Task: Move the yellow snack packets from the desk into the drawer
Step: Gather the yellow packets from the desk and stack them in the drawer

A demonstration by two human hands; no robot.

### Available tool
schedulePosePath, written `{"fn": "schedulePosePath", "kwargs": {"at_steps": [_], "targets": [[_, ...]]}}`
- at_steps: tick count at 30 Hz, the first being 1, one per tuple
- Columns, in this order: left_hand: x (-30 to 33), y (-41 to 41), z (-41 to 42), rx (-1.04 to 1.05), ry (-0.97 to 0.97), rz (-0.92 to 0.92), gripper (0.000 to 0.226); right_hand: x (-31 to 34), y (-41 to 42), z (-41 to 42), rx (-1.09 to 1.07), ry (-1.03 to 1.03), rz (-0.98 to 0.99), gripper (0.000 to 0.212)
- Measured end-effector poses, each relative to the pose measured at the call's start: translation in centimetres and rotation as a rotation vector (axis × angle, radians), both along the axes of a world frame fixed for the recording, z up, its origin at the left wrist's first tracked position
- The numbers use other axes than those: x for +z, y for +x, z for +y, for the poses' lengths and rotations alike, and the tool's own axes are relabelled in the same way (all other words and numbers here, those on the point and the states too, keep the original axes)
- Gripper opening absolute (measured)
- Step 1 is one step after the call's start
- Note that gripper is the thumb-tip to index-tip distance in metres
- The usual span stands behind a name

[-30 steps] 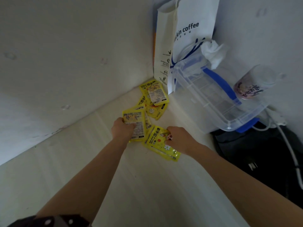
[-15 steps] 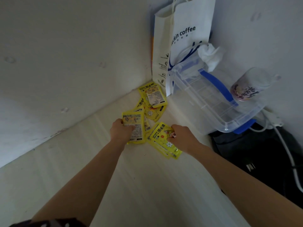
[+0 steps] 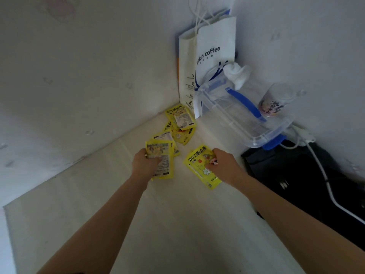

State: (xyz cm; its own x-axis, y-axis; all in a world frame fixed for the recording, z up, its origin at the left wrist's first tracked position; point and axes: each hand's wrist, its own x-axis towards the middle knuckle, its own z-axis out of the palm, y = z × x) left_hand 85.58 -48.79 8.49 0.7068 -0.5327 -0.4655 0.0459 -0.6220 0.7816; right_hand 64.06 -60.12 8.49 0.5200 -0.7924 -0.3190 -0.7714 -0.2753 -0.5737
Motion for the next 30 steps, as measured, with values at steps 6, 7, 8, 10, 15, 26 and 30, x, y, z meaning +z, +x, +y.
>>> {"fn": "schedulePosePath", "kwargs": {"at_steps": [6, 7, 8, 10, 15, 26, 30], "targets": [[1.6, -5.4, 6.1, 0.098, -0.156, 0.143, 0.018, 1.8, -5.4, 5.0, -0.154, 0.06, -0.143, 0.024], [1.7, -6.7, 7.4, 0.119, -0.173, 0.175, 0.018, 2.0, -6.5, 6.0, -0.18, 0.079, -0.163, 0.022], [1.8, -8.2, 8.7, 0.136, -0.183, 0.205, 0.017, 2.2, -7.7, 7.2, -0.21, 0.106, -0.191, 0.019], [1.6, -10.8, 11.2, 0.16, -0.192, 0.258, 0.015, 2.3, -10.0, 9.4, -0.29, 0.192, -0.269, 0.023], [1.3, -17.3, 16.9, 0.188, -0.195, 0.348, 0.012, 2.8, -16.2, 15.4, -0.472, 0.481, -0.513, 0.025], [2.5, -27.6, 26.2, 0.087, -0.187, 0.435, 0.015, 3.7, -27.0, 27.4, -0.719, 0.691, -0.713, 0.022], [2.1, -30.1, 29.7, -0.013, -0.153, 0.431, 0.018, 2.6, -30.5, 32.5, -0.808, 0.656, -0.743, 0.02]]}}
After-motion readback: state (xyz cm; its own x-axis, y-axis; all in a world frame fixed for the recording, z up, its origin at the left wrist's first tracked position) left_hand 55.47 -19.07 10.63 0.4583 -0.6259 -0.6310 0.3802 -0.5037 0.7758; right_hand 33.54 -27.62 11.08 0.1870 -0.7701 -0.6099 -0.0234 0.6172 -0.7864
